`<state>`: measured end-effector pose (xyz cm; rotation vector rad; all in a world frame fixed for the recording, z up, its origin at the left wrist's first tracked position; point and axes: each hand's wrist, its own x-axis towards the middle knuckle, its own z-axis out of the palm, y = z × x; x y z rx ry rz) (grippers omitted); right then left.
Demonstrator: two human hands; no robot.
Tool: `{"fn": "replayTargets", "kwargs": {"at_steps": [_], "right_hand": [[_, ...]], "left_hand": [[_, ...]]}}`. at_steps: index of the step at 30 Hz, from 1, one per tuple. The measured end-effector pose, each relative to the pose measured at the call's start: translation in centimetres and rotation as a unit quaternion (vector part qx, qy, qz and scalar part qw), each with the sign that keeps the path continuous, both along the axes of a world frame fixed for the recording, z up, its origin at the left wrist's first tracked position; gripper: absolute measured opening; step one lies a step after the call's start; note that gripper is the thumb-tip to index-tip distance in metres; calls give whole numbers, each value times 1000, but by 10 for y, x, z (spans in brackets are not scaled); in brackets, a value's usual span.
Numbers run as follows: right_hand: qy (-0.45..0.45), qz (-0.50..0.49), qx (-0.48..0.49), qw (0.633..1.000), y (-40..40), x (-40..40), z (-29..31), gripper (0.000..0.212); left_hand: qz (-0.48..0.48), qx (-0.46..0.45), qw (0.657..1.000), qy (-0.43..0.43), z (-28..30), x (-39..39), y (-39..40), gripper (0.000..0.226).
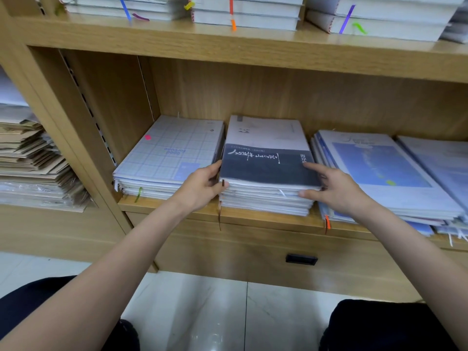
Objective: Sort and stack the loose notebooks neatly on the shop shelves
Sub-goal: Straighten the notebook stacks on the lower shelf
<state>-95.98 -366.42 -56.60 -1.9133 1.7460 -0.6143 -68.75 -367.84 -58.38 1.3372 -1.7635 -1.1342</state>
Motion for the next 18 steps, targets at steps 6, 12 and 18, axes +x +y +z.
{"fn": "replayTargets", "kwargs": {"at_steps": [6,12,18], "right_hand": [[-68,-11,15,998,1,1,0,73],[0,-26,-11,1000,4,4,-2,77],[-90,-31,15,995,1,-3,-4,71]], "left_hand": [[22,-16,999,-18,-3,-1,-3,55],[12,4,999,-46,-9,1,-4,67],[14,-14,997,-69,-8,1,-4,65]]}}
